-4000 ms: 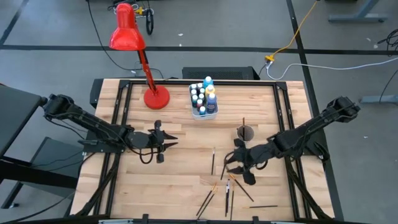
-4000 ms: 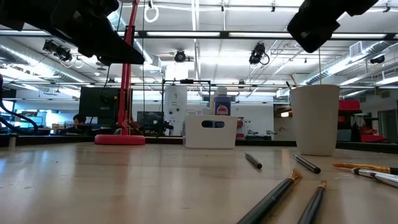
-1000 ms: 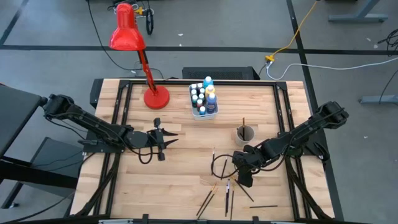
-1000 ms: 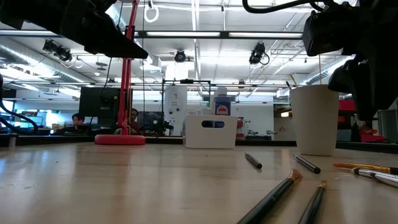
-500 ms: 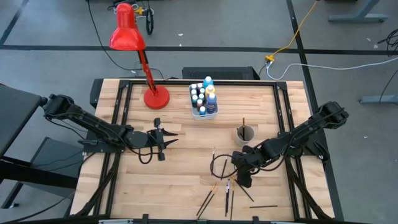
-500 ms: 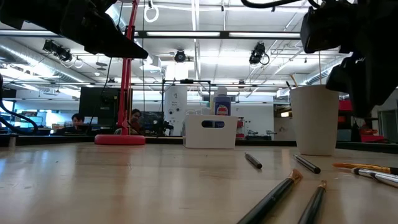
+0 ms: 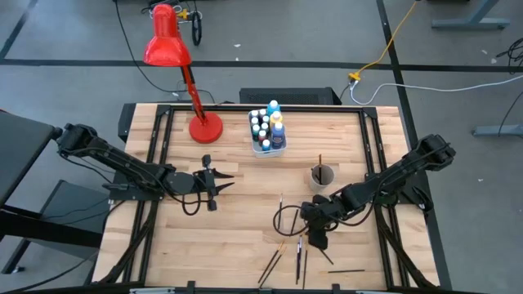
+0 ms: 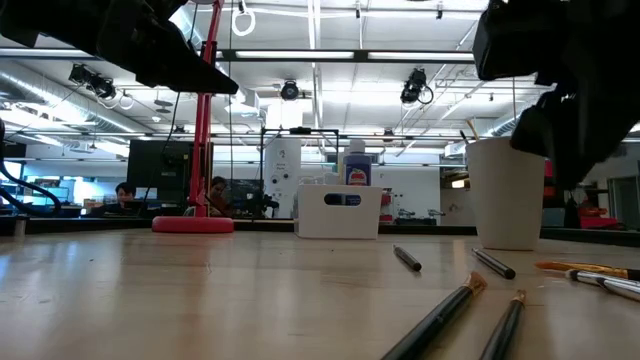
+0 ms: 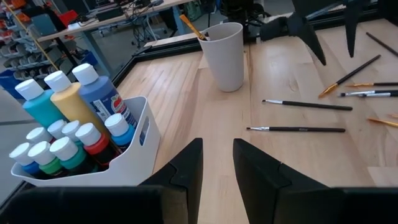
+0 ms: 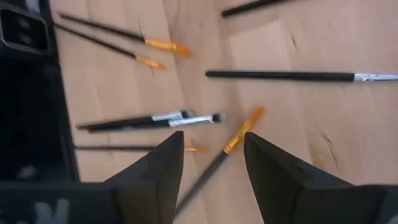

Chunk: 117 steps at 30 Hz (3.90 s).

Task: Pick & Place Paint Supplies
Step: Put the gold paint brush into the gray cup

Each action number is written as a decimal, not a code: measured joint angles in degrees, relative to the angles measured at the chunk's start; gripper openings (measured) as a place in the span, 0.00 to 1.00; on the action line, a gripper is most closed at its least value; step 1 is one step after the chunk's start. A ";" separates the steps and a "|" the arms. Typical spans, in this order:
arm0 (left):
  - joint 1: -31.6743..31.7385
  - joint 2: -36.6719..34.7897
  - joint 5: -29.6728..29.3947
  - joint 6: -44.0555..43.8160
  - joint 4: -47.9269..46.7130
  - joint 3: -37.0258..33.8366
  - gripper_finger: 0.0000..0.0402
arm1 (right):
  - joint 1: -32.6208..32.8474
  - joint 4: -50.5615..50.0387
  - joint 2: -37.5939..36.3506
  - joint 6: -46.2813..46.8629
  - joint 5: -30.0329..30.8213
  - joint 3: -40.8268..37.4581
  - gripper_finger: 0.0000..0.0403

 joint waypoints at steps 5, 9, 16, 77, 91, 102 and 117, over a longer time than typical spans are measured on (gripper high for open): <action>0.27 0.00 0.07 2.47 0.92 0.00 0.24 | 0.79 2.17 3.59 -2.33 -1.22 0.05 0.42; 1.29 0.00 0.20 2.75 2.63 0.00 0.24 | 0.70 2.50 6.59 1.15 -0.96 0.06 0.42; 2.81 0.00 0.24 1.62 2.96 0.00 0.24 | 1.25 3.69 9.43 -1.38 5.25 0.08 0.42; 2.82 0.00 10.60 -4.26 2.99 0.00 0.24 | 2.46 1.83 4.63 -3.35 14.09 -0.14 0.00; 2.80 0.00 10.59 -4.28 3.00 0.02 0.24 | 1.59 -1.00 -21.48 -27.42 57.89 0.02 0.00; 2.80 0.00 10.58 -2.35 3.01 0.02 0.24 | 2.43 -1.09 -28.98 -37.77 88.34 -2.61 0.00; 2.80 0.00 10.53 -2.15 3.07 0.02 0.24 | 1.06 18.97 -27.82 -35.21 83.93 -23.70 0.00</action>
